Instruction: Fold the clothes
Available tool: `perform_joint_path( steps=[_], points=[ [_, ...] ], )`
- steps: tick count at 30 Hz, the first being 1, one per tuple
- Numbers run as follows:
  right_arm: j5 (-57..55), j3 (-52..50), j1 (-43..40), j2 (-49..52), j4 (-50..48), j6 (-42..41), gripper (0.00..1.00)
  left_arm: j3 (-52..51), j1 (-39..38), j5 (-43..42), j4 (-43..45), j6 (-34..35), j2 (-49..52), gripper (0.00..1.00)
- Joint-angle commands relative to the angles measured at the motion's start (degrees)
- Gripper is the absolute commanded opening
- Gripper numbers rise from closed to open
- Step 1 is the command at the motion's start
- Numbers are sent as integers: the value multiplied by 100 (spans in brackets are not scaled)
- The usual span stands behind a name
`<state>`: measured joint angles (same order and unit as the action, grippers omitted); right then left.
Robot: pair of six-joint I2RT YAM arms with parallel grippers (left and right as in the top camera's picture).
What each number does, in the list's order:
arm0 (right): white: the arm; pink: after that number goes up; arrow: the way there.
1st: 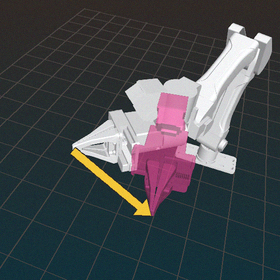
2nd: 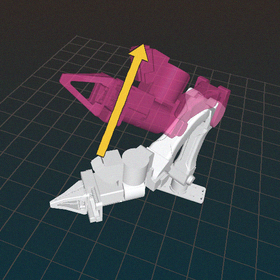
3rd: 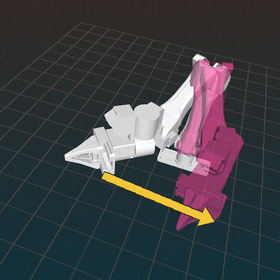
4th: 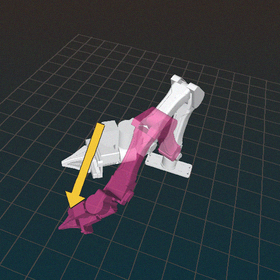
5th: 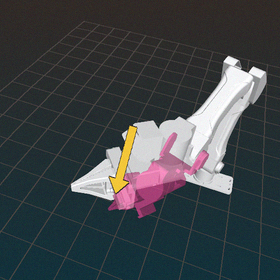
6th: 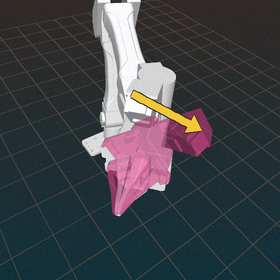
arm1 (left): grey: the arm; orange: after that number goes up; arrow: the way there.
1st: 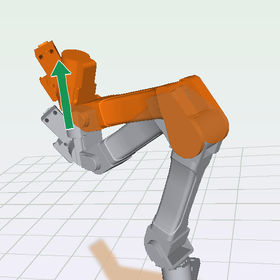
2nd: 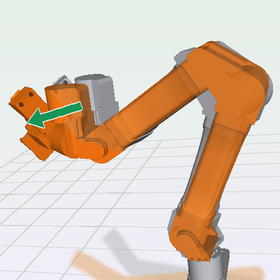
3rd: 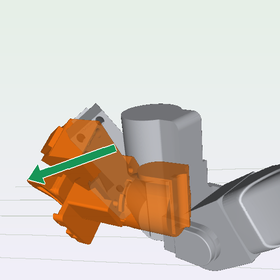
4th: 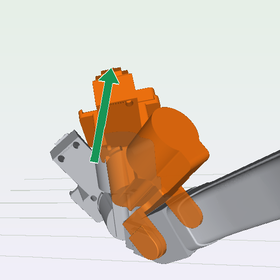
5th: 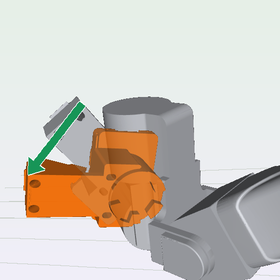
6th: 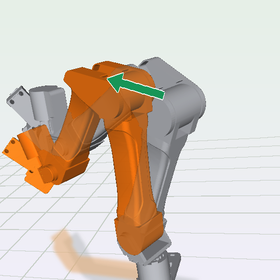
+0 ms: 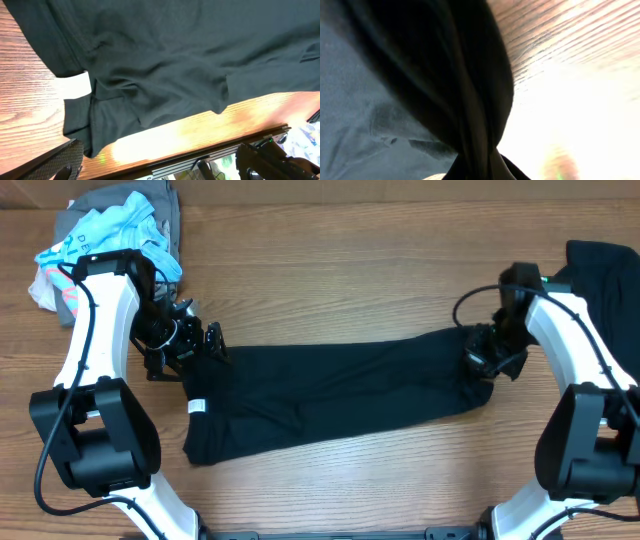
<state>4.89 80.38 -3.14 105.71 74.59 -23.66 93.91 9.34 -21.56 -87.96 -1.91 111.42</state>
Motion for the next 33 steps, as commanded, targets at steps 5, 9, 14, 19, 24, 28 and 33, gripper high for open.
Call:
perform_joint_path(
  steps=[5,9,14,19,24,28,33],
  points=[
    [-1241,177,1266,15,94,-870,4,96,-37,103,35,-81,-146,100],
    [-1458,175,2114,15,-26,-1261,4,96,-37,103,33,-83,-144,100],
    [-1449,116,2951,15,-310,-1563,4,96,-37,103,33,-85,-146,100],
    [-1401,90,3473,15,-566,-1711,4,96,-37,103,33,-85,-146,100],
    [-1386,87,3764,15,-684,-1790,19,96,-37,122,31,-87,-144,100],
    [-1342,85,3834,17,-710,-1860,23,96,-37,120,31,-85,-146,100],
    [-951,85,3845,15,-826,-1858,22,96,-37,120,37,-87,-144,100]
  ],
)
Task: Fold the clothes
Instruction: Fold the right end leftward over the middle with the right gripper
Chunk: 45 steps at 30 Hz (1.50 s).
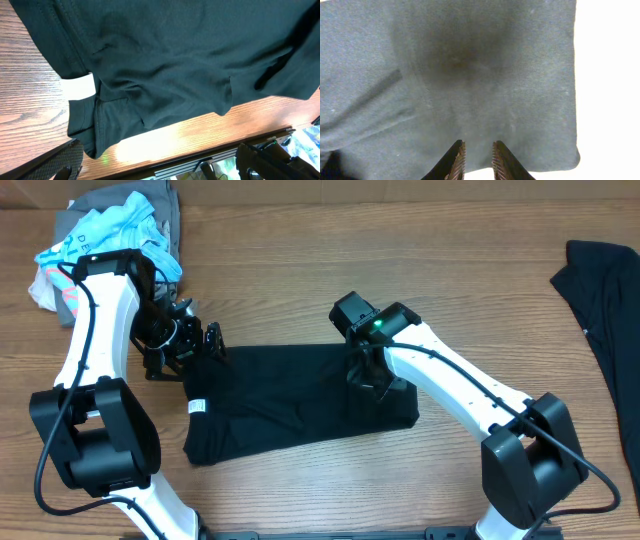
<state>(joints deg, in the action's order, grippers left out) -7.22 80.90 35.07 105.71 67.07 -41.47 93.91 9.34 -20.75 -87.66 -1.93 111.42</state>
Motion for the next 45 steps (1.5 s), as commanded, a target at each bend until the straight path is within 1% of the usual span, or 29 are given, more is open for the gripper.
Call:
perform_joint_path(
  steps=[1,6,10,16,19,20,22,23,24,26,29,32,36,38,41,43,45],
  points=[
    [339,33,24,15,-109,-79,21,96,-37,39,7,-85,-146,100],
    [422,179,-76,15,-22,-76,20,96,-37,39,31,-85,-144,100],
    [597,435,-479,15,245,39,24,96,-37,39,72,-85,-144,100],
    [1025,446,-1572,15,450,782,33,96,-37,42,68,-85,-144,100],
    [1558,382,-2168,15,431,1613,33,96,-37,42,70,-85,-144,100],
    [1781,337,-2330,15,411,1864,29,96,-37,39,70,-85,-144,100],
    [2267,184,-2557,15,369,2262,16,96,-37,39,72,-85,-144,100],
    [2509,79,-2621,15,326,2420,12,96,-37,39,76,-85,-144,100],
    [2787,-44,-2651,15,251,2592,8,96,-37,39,90,-85,-144,100],
    [3375,-341,-2649,15,-20,2951,4,96,-37,37,111,-85,-144,100],
    [3989,-841,-2588,15,-503,3095,4,96,-39,37,114,-83,-144,100],
    [4317,-1381,-2581,15,-931,3108,5,96,-37,39,92,-85,-144,100],
    [4336,-2114,-2608,17,-1353,3104,17,94,-37,39,68,-85,-144,100],
    [4334,-2420,-2675,17,-1488,3099,21,79,-37,39,70,-85,-144,100],
    [4284,-2693,-2837,17,-1565,3095,20,59,-37,37,72,-85,-144,100],
    [4172,-2732,-2946,17,-1513,3040,14,59,-39,37,70,-85,-144,100],
    [3921,-2723,-3042,15,-1401,2715,6,57,-39,37,68,-85,-144,100]
  ],
)
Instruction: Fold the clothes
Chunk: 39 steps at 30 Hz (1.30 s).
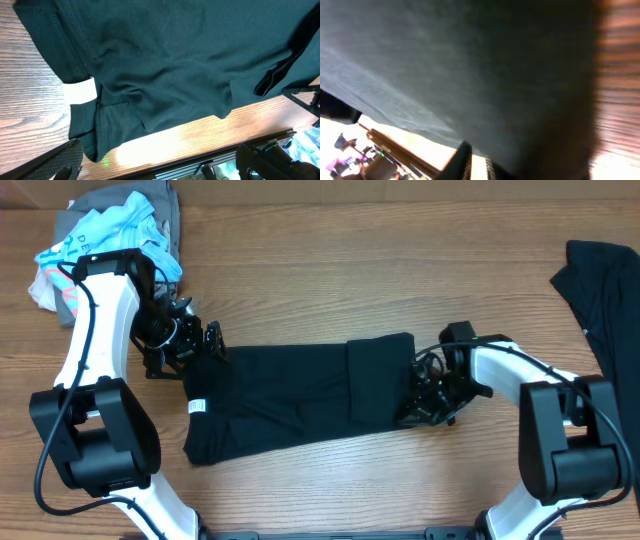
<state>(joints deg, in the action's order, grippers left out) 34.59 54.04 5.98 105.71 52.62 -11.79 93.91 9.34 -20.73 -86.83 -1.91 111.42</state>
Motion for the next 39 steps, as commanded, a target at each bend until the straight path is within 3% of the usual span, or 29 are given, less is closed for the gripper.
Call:
perform_joint_path(
  steps=[1,7,13,14,15,17,23,27,32,39],
  points=[
    [-275,-15,-188,15,120,-280,4,48,-37,35,-15,-87,-144,100],
    [-299,575,-378,-57,1067,-4,4,-7,-37,37,-4,-87,-144,100],
    [-498,1814,-492,-494,1947,136,6,-7,-37,37,9,-87,-144,100],
    [-568,2046,-551,-551,1998,133,13,-7,-37,37,11,-90,-144,100],
    [-658,2260,-623,-586,2017,131,32,-7,-37,39,11,-90,-144,100],
    [-826,2575,-796,-599,1963,136,100,-7,-37,39,11,-90,-144,100],
    [-1443,2559,-1220,-476,1427,-157,100,-7,-37,37,31,-87,-144,100],
    [-1182,2236,-1281,-256,901,-90,100,-7,-37,35,39,-87,-144,100],
    [-247,1810,-1235,-76,505,730,100,-7,-37,37,37,-87,-144,100],
    [-11,1132,-1237,20,-175,713,100,-7,-37,35,50,-87,-144,100]
  ],
)
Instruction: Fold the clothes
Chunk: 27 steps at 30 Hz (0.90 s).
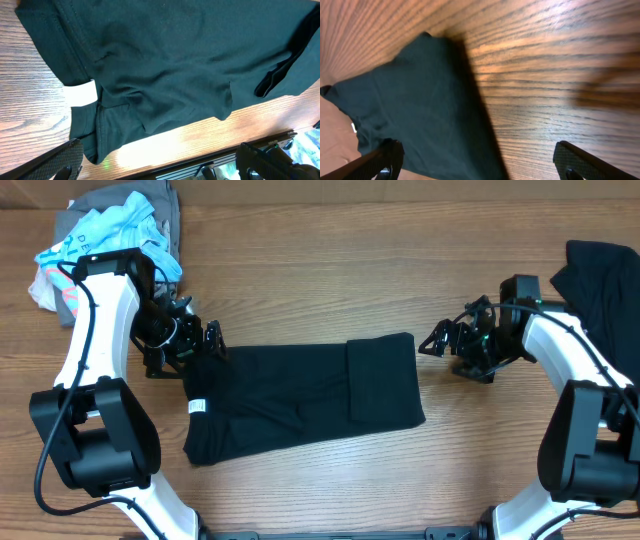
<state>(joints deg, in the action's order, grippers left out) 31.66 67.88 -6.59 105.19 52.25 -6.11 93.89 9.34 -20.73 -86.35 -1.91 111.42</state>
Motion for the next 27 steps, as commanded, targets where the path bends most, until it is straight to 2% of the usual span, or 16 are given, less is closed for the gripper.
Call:
perform_joint_path(
  steps=[1,11,19,22,24,27],
  points=[
    [310,-339,20,72,-214,144,100,-4,-37,37,4,-87,-144,100],
    [837,-1047,57,72,-866,142,95,-4,-37,35,24,-87,-144,100],
    [1003,-1366,402,76,-1244,116,89,-4,-39,37,24,-87,-144,100],
    [997,-1368,632,81,-1364,-33,78,-4,-37,37,22,-87,-144,100],
    [789,-1368,752,81,-1438,-284,64,-4,-37,37,7,-87,-144,100],
    [332,-1366,804,81,-1478,-664,37,-4,-37,39,-17,-90,-144,100]
  ],
)
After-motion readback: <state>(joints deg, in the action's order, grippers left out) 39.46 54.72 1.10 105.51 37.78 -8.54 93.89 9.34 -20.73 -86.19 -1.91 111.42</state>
